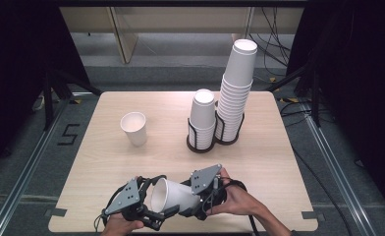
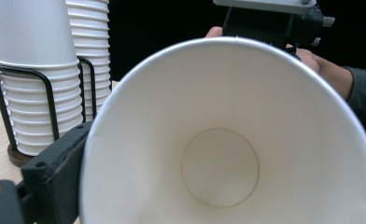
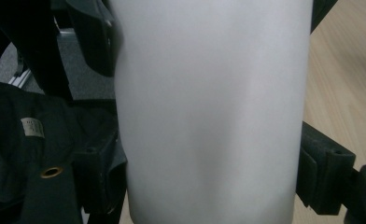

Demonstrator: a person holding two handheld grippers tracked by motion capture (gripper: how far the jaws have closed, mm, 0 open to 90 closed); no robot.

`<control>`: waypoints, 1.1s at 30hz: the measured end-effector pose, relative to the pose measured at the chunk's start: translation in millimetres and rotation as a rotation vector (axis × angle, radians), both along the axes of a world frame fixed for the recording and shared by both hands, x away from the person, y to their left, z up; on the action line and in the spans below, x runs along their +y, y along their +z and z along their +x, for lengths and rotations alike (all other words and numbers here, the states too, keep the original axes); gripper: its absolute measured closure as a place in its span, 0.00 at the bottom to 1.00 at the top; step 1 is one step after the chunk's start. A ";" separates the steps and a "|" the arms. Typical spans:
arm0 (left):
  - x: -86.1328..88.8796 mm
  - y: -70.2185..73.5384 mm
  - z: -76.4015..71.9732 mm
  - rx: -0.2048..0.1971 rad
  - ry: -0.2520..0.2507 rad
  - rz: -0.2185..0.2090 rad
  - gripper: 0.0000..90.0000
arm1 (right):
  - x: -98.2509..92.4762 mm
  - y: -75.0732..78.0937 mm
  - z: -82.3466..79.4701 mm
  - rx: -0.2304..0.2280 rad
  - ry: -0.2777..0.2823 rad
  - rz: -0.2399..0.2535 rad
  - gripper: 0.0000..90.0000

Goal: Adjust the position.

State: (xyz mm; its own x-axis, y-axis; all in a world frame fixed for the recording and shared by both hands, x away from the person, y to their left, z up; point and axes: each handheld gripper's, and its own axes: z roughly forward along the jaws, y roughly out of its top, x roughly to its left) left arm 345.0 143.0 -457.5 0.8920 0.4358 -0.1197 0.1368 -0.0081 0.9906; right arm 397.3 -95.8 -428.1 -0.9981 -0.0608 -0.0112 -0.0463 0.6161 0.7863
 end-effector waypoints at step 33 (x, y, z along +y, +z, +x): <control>0.2 0.8 -0.2 0.007 -0.003 -0.023 0.08 | -11.4 -5.4 7.8 0.005 -0.001 0.023 0.26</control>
